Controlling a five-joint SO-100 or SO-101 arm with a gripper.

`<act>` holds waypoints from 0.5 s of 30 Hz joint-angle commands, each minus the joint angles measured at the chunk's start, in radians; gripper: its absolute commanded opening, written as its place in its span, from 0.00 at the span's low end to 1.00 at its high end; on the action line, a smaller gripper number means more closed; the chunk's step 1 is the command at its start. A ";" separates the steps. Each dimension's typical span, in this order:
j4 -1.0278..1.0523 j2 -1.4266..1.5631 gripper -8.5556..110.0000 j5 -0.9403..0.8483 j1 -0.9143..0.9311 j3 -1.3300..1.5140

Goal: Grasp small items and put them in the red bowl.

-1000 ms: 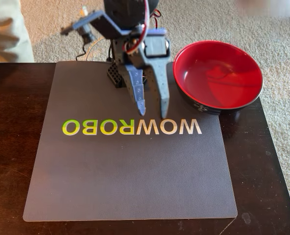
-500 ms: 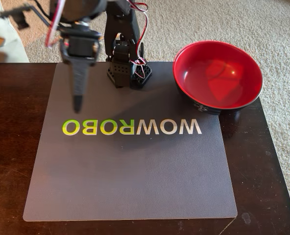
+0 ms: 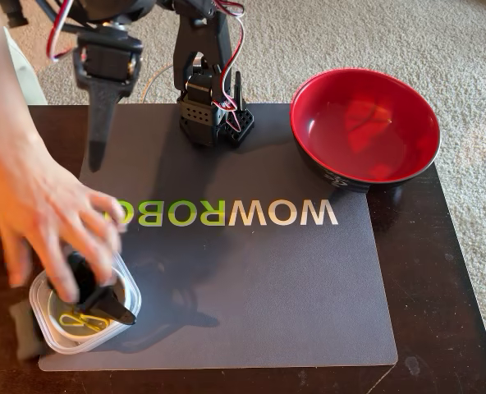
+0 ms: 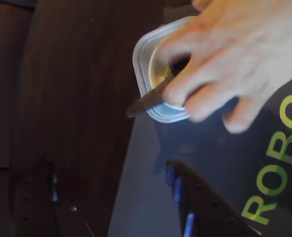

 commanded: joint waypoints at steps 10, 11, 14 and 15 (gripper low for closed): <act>-0.006 0.058 0.31 0.034 -0.089 0.005; -0.006 0.058 0.31 0.034 -0.092 0.005; -0.003 0.061 0.31 0.034 -0.109 0.015; -0.003 0.061 0.30 0.031 -0.112 0.015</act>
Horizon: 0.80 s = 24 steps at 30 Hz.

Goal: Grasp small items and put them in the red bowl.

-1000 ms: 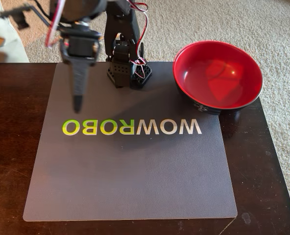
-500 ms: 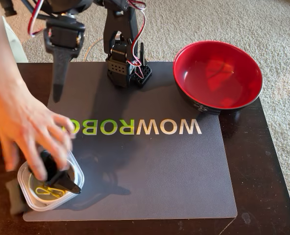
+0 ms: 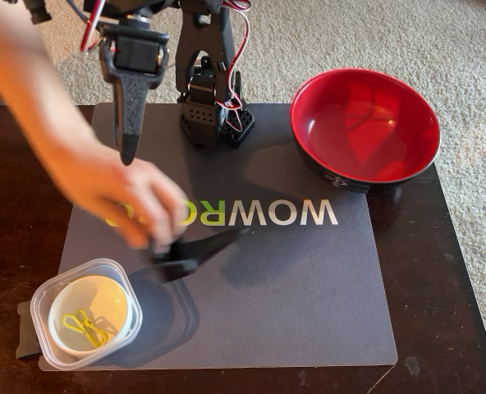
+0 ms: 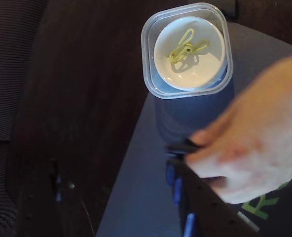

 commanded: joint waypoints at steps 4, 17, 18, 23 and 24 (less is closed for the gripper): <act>-0.003 0.031 0.30 -0.012 -0.049 0.014; -0.005 0.132 0.33 0.014 -0.026 0.126; -0.006 0.144 0.33 0.026 -0.026 0.135; -0.006 0.155 0.33 0.055 -0.005 0.141; -0.009 0.155 0.33 0.060 0.000 0.141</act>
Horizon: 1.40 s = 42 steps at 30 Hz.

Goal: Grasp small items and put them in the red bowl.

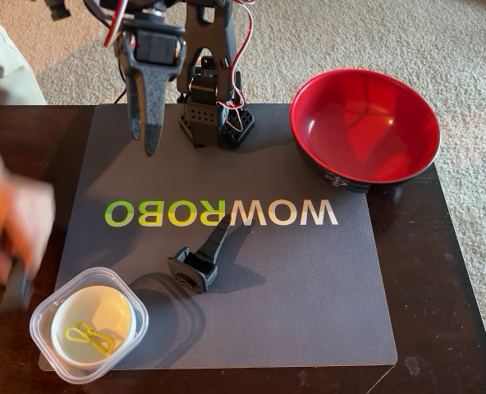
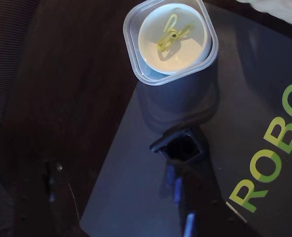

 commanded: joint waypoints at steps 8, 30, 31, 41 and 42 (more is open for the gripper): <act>-0.008 0.020 0.33 0.012 0.057 0.014; -0.009 0.052 0.32 0.057 0.133 0.186; -0.009 0.054 0.32 0.064 0.144 0.186; -0.005 0.103 0.33 0.153 0.219 0.186; -0.006 0.097 0.33 0.149 0.222 0.186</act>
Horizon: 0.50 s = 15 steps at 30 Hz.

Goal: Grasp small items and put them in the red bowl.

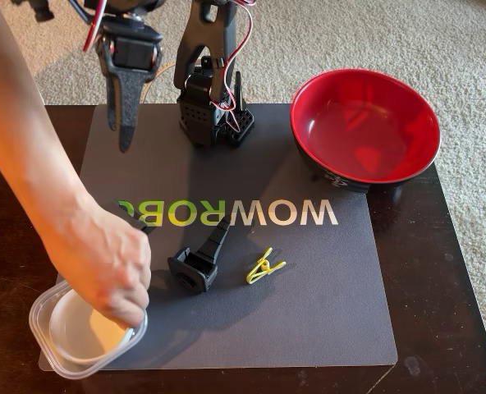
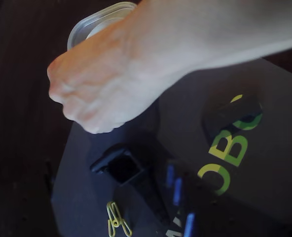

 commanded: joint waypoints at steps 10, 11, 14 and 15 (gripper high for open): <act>-0.009 -0.028 0.33 -0.014 0.000 -0.017; -0.009 -0.032 0.33 -0.018 -0.005 -0.018; -0.009 -0.035 0.33 -0.035 -0.040 -0.028; -0.009 -0.035 0.33 -0.037 -0.054 -0.034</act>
